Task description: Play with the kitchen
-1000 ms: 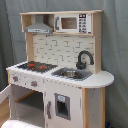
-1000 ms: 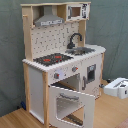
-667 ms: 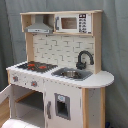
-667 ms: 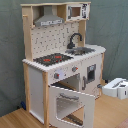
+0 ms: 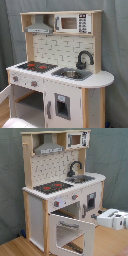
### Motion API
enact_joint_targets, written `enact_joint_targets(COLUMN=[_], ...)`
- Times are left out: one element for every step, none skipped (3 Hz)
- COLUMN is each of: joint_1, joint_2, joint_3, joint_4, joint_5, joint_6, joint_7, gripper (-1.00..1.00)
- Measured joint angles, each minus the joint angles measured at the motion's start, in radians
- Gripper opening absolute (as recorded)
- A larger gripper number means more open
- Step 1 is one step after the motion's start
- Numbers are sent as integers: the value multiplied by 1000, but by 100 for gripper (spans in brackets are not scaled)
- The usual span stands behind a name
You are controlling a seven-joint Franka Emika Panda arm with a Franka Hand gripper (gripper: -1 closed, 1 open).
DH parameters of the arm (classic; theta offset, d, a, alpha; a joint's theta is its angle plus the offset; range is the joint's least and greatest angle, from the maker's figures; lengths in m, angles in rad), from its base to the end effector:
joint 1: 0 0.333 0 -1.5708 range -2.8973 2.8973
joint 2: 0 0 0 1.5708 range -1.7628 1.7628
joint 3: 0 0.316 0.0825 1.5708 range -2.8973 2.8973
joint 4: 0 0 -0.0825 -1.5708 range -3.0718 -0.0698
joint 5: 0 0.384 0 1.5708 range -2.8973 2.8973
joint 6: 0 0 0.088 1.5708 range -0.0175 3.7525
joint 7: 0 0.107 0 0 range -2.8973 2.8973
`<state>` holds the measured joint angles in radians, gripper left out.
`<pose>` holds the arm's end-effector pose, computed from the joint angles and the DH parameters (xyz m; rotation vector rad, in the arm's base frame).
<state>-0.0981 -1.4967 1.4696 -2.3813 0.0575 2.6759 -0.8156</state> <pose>0.0373 0.5181 0.3887 0.6069 1.5975 0.8514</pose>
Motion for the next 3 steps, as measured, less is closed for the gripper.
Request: enact_joint_targets(joint_1=[-66,-116,-142], joint_2=[-1,-2,-5], joint_3=[7,12,23], joint_4=[90,160,197], joint_5=[0,0,-1], joint_6=[17,28,30], joint_7=[52,128,251], gripper=[100,100,100])
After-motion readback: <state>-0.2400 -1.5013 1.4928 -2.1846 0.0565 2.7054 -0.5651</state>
